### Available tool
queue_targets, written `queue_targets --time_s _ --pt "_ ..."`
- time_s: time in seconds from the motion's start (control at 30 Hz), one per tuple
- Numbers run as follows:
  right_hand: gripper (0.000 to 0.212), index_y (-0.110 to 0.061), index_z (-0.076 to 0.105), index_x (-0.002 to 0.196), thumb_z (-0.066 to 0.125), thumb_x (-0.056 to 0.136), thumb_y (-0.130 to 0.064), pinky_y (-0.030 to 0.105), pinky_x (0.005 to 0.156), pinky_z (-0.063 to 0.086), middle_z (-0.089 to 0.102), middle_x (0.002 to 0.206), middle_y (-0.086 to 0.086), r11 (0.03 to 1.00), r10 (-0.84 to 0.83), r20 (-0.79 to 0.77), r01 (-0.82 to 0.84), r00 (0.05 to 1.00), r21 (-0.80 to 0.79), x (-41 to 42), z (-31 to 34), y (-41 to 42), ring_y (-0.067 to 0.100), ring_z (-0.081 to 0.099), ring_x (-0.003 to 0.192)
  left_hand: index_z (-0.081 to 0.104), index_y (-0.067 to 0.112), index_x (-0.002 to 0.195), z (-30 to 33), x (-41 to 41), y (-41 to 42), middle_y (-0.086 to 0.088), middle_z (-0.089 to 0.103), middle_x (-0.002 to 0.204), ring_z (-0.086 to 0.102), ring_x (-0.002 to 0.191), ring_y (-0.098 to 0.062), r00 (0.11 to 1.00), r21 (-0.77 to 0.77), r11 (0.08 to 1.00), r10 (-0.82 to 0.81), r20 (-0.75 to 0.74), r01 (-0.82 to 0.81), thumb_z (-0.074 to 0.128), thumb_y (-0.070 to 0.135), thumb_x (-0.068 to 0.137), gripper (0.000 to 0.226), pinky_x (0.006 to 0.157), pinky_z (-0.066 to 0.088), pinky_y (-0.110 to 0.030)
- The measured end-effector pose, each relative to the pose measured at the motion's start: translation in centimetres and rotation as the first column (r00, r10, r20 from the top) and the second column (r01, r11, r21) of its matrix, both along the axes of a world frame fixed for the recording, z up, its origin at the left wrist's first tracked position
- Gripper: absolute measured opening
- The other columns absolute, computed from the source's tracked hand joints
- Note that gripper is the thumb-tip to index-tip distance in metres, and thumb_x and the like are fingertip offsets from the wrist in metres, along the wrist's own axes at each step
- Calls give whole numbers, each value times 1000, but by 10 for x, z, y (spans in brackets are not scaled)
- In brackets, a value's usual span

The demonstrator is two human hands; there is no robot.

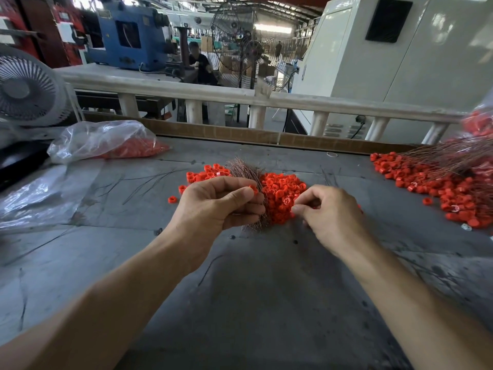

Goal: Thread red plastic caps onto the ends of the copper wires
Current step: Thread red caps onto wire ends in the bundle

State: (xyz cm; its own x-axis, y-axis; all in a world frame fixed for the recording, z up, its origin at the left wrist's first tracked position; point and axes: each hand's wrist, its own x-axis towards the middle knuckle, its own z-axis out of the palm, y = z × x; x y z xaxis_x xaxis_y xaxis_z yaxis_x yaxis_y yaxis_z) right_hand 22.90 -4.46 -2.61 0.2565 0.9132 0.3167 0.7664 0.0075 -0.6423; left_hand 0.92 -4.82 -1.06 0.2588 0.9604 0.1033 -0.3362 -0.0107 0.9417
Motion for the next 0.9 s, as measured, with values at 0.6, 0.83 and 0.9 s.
queue_targets --time_s 0.6,0.83,0.9 --pt "6 -13 75 91 74 89 -8 25 65 55 71 76 -1 867 497 -520 -423 695 263 -27 18 -18 13 65 74 74 4 102 1 0 -1 -23 75 99 76 87 -29 997 0 999 -33 73 33 75 16 79 26 71 61 -29" --pt "8 -17 77 91 74 91 -10 26 66 55 73 78 3 875 482 -516 -422 708 238 -28 18 -19 15 68 74 75 7 99 1 1 -2 -22 76 98 76 87 -29 998 21 999 -41 57 40 75 16 78 23 71 61 -29" --pt "7 -17 77 90 75 90 -10 27 65 55 73 77 2 875 484 -502 -416 717 249 -28 18 -20 14 67 72 76 7 99 1 1 -2 -22 76 98 76 87 -29 998 26 999 -46 53 45 75 15 78 22 71 61 -29"
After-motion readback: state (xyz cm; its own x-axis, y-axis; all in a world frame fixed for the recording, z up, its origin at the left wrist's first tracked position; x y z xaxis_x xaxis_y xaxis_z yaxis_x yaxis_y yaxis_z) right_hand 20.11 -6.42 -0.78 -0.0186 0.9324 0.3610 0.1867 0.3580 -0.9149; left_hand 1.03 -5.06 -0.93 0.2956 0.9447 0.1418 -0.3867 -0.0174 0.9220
